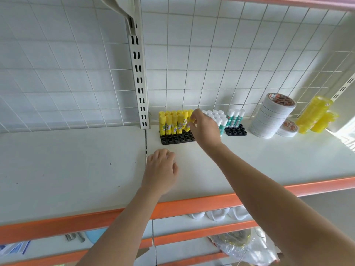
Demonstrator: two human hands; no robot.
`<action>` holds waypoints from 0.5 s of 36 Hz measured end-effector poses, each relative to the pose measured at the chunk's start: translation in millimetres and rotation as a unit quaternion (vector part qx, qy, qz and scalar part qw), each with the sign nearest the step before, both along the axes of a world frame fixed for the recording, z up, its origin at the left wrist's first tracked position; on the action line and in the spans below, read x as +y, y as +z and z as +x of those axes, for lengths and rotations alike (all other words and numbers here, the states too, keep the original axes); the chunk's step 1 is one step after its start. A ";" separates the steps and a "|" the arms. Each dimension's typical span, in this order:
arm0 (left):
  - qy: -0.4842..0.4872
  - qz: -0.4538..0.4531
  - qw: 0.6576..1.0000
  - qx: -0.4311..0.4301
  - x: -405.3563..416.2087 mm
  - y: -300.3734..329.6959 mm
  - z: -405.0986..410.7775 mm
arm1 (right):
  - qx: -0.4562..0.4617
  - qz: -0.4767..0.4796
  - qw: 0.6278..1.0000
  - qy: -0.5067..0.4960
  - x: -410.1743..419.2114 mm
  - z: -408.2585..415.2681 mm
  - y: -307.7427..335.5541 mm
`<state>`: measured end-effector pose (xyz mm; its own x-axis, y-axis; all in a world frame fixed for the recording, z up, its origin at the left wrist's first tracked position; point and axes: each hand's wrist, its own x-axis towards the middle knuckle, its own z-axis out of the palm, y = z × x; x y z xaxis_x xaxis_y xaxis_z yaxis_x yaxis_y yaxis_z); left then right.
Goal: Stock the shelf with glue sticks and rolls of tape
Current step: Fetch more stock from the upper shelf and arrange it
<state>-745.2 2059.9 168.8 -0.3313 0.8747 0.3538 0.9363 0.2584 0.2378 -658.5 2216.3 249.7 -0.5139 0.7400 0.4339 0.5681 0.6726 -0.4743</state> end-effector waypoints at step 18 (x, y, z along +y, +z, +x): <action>0.000 -0.025 1.000 -0.012 -2.1 3.5 -0.2 | -0.125 0.033 0.992 0.000 14.9 -19.6 0.4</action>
